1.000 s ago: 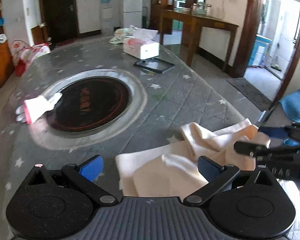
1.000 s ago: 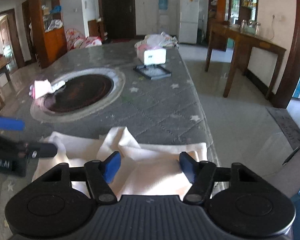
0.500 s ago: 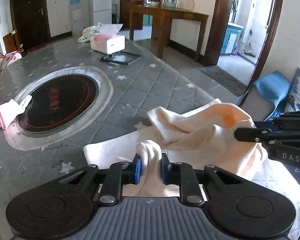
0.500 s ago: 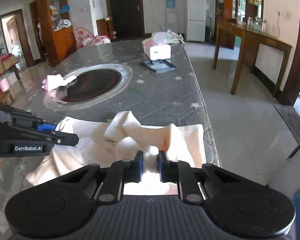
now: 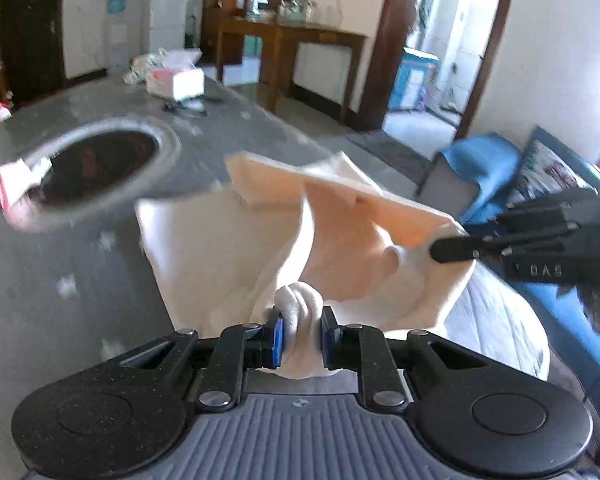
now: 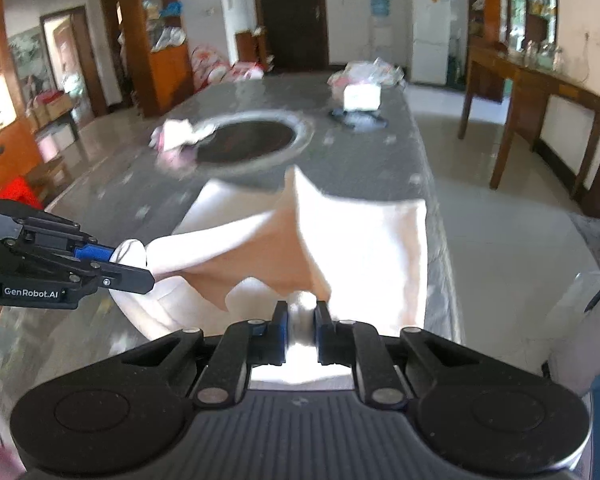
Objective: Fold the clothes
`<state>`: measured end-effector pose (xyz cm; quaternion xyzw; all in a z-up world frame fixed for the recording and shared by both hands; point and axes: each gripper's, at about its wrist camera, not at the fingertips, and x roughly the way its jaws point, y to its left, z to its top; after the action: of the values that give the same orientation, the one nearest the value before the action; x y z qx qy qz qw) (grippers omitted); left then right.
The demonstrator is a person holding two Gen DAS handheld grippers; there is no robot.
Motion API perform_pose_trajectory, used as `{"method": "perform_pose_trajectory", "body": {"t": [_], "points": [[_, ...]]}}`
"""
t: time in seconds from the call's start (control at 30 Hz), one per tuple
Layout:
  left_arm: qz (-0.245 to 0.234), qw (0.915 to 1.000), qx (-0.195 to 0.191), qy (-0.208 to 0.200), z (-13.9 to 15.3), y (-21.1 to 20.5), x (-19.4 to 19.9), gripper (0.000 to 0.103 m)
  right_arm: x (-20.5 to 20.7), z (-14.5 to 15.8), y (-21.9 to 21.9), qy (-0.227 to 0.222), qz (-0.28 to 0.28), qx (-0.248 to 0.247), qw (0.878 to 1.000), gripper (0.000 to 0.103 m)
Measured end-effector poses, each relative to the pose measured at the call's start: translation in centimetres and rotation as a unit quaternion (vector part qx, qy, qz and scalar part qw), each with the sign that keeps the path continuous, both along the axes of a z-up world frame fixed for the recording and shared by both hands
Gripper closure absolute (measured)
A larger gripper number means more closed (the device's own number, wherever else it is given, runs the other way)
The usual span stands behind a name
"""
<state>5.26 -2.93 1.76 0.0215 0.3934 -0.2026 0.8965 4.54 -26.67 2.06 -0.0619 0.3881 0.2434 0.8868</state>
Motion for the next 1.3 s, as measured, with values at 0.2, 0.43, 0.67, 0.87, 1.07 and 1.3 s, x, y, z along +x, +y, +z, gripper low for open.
{"method": "perform_pose_trajectory", "body": {"t": [0.2,0.43,0.67,0.87,1.07,1.3], "points": [[-0.028,0.9994,-0.003,0.019,-0.7,0.4,-2.9,0.078,-1.9,0.3,0.1,0.018,0.027,-0.003,0.999,0.08],[-0.034,0.9991,-0.001,0.024,-1.0,1.1,-4.3,0.057,0.7,1.8,1.5,-0.003,0.025,0.015,1.0,0.065],[0.006,0.9998,0.005,0.017,-0.9,2.5,-2.5,0.054,5.4,0.5,5.4,-0.011,0.034,-0.006,0.999,0.052],[0.057,0.998,0.018,0.018,-1.7,4.5,0.3,0.054,9.8,-2.5,8.6,-0.003,0.029,-0.025,0.999,0.052],[0.025,0.9995,0.012,0.016,-1.7,3.3,1.0,0.054,12.7,-4.9,11.4,0.001,0.038,-0.047,0.998,0.041],[-0.006,0.9997,0.018,0.013,-2.0,1.1,1.4,0.052,13.4,-5.3,10.2,-0.008,0.012,-0.056,0.998,0.097]]}}
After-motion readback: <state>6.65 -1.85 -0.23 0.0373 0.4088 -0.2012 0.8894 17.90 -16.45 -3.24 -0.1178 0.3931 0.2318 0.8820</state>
